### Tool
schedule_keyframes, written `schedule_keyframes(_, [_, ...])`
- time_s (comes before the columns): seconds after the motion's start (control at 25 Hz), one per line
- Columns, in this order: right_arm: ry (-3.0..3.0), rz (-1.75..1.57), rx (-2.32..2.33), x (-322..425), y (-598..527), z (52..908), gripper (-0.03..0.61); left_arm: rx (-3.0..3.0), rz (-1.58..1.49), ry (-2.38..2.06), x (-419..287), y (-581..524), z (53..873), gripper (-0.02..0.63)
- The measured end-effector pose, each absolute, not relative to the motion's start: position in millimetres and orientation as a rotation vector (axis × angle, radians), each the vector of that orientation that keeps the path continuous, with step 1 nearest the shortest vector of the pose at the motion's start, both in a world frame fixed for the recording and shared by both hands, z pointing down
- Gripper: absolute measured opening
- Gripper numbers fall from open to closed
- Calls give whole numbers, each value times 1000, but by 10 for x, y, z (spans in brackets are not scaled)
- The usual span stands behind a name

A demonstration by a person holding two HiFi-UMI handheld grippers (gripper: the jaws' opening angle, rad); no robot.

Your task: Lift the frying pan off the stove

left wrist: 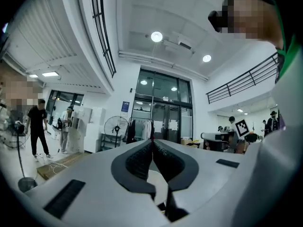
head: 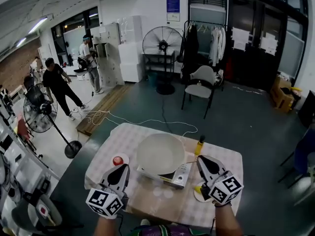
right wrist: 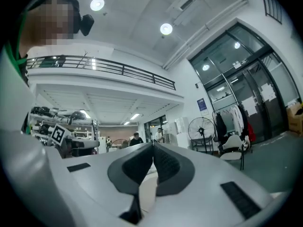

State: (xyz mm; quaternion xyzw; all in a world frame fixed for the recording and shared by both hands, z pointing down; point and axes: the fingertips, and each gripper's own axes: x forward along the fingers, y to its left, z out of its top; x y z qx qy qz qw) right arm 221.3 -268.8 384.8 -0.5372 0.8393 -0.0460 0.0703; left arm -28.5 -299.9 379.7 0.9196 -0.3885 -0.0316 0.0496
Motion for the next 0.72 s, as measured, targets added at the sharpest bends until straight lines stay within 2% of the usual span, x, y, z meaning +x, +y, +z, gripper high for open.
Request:
schedule_keyframes(0.04, [2554,-99,-1614,2170,-2714,3843,11,2806,-102,-1165,-269,-3070,3785,25])
schedule_keyframes(0.08, [2591,-69,-1597,2122,-2725,3836,46,2813,-107,-1144,-249,-3123,3778,25])
schedule_keyframes(0.12, [2628,-53,-1568,2077,-2726,3829,114,2820,-112,-1123,-230,-3170,3786,25])
schedule_keyframes(0.16, [2657,-48,-1534,2045,-2727,3820,212,2824,-118,-1105,-213,-3215,3800,25])
schedule_keyframes(0.32, [2712,-16,-1493,1990,-2778,3804,480,2846,-115,-1036,-175,-3308,3802,25])
schedule_keyframes(0.4, [2750,5,-1512,1911,-2816,3854,574,2857,-106,-1011,-209,-3333,3833,25])
schedule_keyframes(0.72, [2832,3,-1652,1807,-3056,4227,588,2862,-123,-928,-363,-3558,4043,25])
